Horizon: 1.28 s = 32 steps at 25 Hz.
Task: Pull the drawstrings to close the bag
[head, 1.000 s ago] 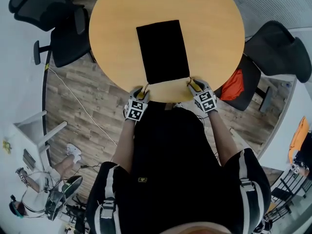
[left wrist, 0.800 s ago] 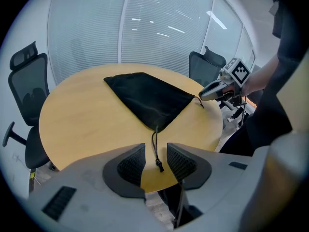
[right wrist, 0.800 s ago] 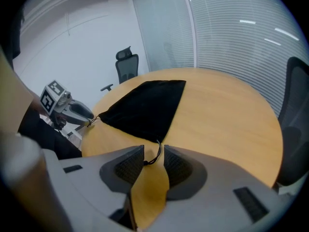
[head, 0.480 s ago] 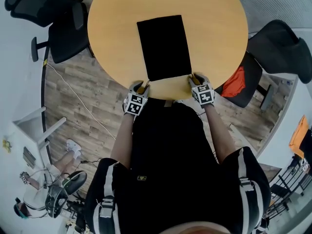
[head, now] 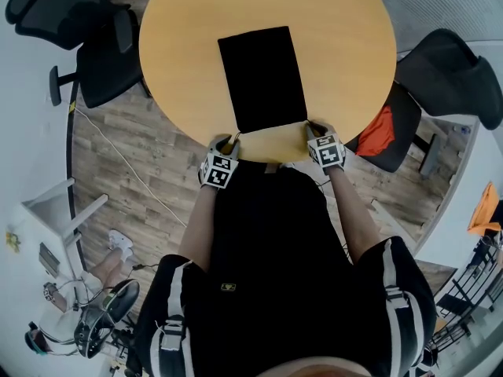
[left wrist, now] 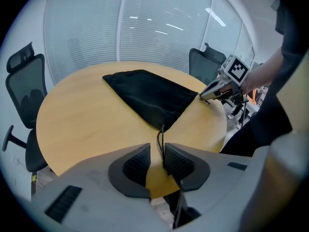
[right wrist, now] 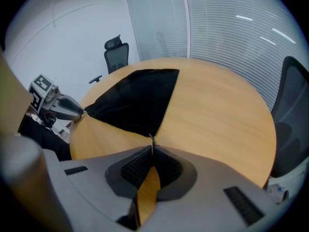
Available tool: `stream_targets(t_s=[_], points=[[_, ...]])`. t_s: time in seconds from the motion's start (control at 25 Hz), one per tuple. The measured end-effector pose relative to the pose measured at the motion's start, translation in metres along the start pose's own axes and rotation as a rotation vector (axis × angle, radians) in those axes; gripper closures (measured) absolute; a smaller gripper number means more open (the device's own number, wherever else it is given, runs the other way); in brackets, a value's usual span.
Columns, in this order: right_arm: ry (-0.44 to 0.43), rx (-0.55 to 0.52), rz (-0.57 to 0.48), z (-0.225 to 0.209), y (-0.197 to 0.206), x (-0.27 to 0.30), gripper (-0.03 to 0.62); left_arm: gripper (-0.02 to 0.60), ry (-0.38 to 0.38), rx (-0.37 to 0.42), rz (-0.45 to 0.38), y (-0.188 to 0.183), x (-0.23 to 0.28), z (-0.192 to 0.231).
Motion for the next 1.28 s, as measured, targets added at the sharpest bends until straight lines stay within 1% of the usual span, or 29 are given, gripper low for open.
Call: stream_targets(t_s=[0.04,0.2,0.28,0.36,0.44,0.52,0.6,0.68,0.76,0.84,0.96,1.08,1.28], points=[[0.005,-0.004,0.0,0.0,0.001,0.0,0.525,0.485,0.004,0.0,0.003,0.0,0.0,0.0],[0.008,-0.004,-0.011,0.003,0.006,-0.001,0.531,0.485,0.034,0.015,0.012,0.0,0.002,-0.004],[0.003,-0.007,-0.017,0.005,0.006,-0.002,0.534,0.485,0.021,0.017,0.004,0.0,0.003,-0.004],[0.001,-0.015,-0.028,0.007,0.005,-0.005,0.537,0.497,-0.013,0.018,0.001,0.001,0.004,-0.003],[-0.003,-0.024,-0.043,0.008,0.002,-0.008,0.537,0.555,-0.044,0.035,0.015,0.001,0.005,-0.003],[-0.006,-0.031,-0.055,0.009,0.002,-0.011,0.537,0.561,-0.054,0.051,0.04,0.002,0.006,-0.004],[-0.003,-0.039,-0.061,0.008,0.002,-0.014,0.537,0.563,-0.045,0.037,0.045,0.001,0.006,-0.004],[-0.004,-0.05,-0.075,0.007,0.002,-0.018,0.537,0.565,-0.03,-0.008,0.017,-0.002,0.004,-0.002],[-0.005,-0.064,-0.102,0.006,0.0,-0.024,0.537,0.566,-0.031,-0.047,-0.02,-0.006,-0.002,-0.002],[-0.001,-0.084,-0.138,0.005,-0.001,-0.031,0.537,0.566,-0.05,-0.055,-0.065,-0.011,-0.009,-0.003],[0.012,-0.127,-0.198,0.005,-0.007,-0.043,0.537,0.566,-0.084,-0.037,-0.121,-0.018,-0.021,-0.004],[0.034,-0.166,-0.25,0.001,-0.019,-0.054,0.537,0.566,-0.123,-0.009,-0.159,-0.034,-0.034,-0.007],[0.118,-0.28,-0.337,-0.007,-0.04,-0.079,0.537,0.566,-0.222,0.05,-0.2,-0.052,-0.057,-0.014]])
Point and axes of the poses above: the fingertips, and each gripper's own axes: x forward along the fingers, z to its left, y out of its underside, the point moved 9 cm from there along -x, backward along the fingers, and after that the axes turned 11 degrees about y, right-handed, at the moved point
